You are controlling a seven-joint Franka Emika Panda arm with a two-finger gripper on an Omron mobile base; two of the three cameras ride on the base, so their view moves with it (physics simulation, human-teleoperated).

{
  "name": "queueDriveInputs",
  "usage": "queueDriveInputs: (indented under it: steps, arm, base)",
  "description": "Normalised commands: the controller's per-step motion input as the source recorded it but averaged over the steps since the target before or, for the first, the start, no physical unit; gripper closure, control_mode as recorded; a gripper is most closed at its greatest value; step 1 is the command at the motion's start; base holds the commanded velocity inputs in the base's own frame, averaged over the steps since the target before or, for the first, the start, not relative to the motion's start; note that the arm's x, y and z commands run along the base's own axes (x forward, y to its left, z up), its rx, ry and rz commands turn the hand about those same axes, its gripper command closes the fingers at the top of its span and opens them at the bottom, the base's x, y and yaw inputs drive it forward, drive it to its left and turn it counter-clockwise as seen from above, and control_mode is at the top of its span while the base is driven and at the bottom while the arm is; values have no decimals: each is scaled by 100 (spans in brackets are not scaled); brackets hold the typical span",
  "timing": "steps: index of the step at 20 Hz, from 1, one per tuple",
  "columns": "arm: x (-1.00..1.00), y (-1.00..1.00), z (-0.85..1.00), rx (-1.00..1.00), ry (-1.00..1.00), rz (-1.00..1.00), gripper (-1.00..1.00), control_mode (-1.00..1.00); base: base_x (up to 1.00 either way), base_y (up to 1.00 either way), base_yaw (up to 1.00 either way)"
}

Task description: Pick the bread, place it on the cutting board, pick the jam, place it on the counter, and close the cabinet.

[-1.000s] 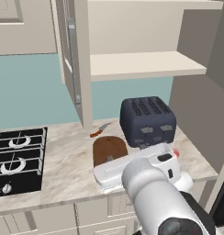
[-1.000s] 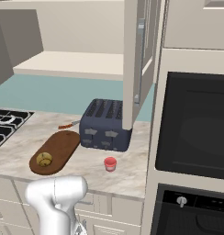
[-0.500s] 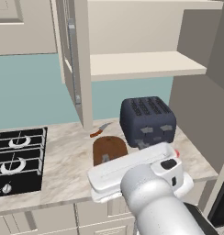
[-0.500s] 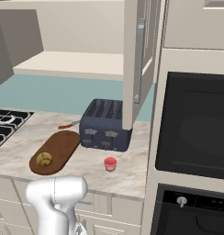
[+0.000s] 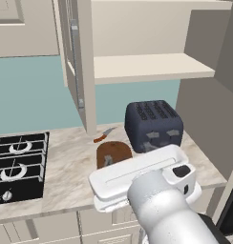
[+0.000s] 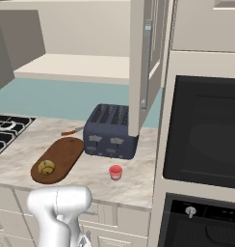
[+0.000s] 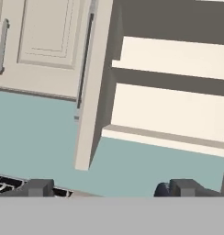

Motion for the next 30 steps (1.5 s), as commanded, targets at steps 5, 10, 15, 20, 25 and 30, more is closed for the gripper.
queueDriveInputs:
  steps: [5,10,15,20,25,30]
  arm:
    - [1,-3,0,4,-15,6,-100,-100]
    - [11,-1,0,4,-14,5,-100,-100]
    - [21,-3,0,4,-11,4,-100,-100]
    - [30,-4,0,4,-8,3,-100,-100]
    - [37,0,0,4,-3,1,-100,-100]
    - [29,0,-3,0,-3,0,-100,-100]
  base:
    - [0,0,0]
    - [0,0,0]
    - [0,0,0]
    - [0,0,0]
    - [0,0,0]
    - [0,0,0]
